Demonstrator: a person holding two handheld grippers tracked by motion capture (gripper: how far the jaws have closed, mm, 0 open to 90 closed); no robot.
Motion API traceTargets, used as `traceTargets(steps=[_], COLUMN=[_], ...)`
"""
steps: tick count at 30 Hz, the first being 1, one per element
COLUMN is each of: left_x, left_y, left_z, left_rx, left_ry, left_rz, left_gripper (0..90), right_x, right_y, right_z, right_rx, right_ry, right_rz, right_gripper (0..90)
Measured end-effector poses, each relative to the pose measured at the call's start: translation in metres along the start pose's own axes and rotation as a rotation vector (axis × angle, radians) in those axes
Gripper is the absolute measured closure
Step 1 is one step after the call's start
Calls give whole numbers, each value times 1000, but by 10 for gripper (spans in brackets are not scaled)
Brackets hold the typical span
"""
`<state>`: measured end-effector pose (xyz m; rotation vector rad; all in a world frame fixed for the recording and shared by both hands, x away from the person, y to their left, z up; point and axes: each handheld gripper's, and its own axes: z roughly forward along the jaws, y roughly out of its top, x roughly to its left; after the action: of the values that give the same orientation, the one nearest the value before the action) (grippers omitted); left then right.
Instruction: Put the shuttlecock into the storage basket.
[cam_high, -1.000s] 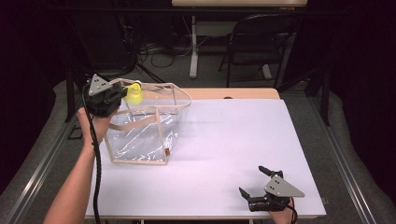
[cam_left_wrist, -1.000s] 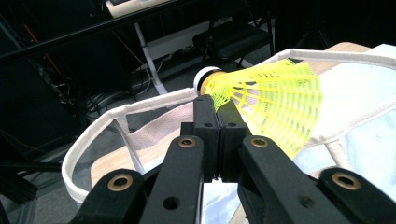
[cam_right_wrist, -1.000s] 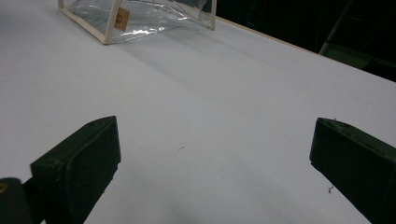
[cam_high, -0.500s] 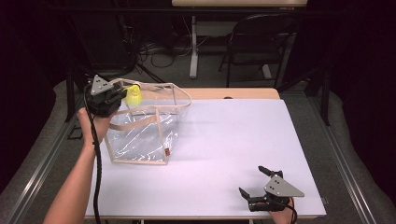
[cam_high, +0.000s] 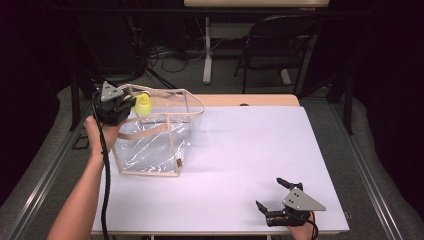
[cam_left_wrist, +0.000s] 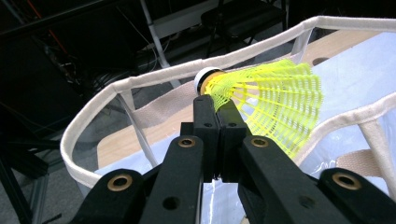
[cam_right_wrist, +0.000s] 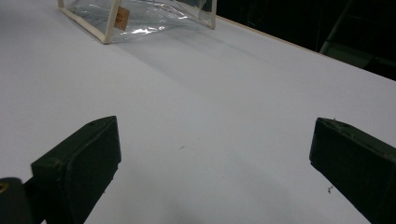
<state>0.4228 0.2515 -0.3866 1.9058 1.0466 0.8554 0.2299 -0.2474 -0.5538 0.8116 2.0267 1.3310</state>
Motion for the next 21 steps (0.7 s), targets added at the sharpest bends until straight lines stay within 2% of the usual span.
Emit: traceTargets(steps=[21], left_x=[2], left_y=[-3], left_z=[9], left_rx=[36], left_ry=[13], left_rz=[-35], left_gripper=[891], right_x=[0], right_y=[0], right_z=[0], right_rx=[0], right_ry=[0], right_rz=[0], right_gripper=[15])
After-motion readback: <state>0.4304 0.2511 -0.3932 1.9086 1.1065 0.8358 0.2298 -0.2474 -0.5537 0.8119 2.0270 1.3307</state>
